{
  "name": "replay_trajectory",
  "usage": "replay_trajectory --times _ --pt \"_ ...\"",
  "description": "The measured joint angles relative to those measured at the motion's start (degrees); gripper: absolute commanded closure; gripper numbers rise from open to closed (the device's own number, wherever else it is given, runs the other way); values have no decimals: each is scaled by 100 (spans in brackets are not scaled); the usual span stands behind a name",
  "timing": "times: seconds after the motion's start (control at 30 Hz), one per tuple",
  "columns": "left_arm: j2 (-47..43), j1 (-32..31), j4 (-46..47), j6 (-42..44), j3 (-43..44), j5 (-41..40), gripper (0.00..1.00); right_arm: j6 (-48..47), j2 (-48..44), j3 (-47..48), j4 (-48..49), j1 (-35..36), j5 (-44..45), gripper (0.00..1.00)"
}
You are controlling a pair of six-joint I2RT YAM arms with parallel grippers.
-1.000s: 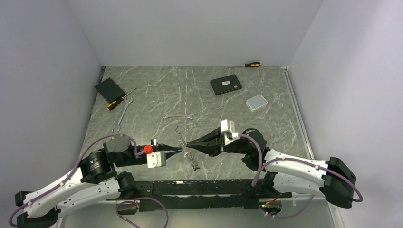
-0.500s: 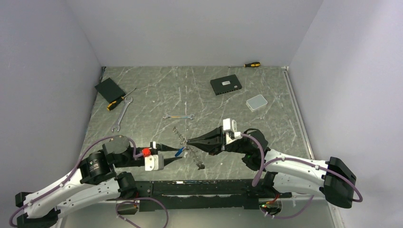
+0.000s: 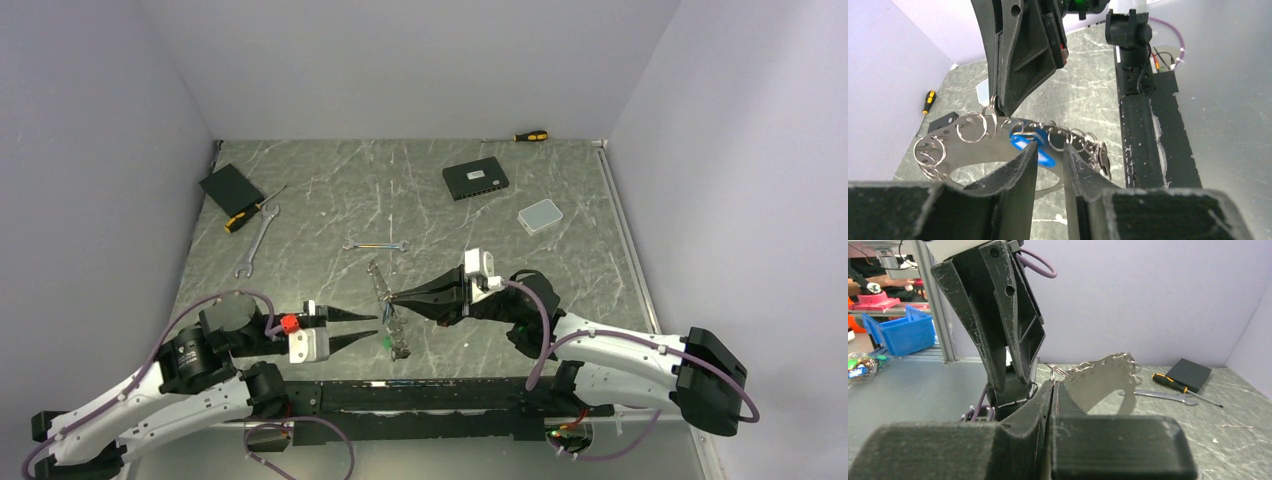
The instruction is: Put the keys on the keyring
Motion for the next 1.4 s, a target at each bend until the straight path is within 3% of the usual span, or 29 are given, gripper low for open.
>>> replay_trajectory --times 0.57,1.4 --pt "79 -2 1198 -564 -660 -122 69 59 44 0 52 0 -83 100" --pt "-96 -2 1307 -551 -640 -575 68 131 144 122 46 -7 -503 100"
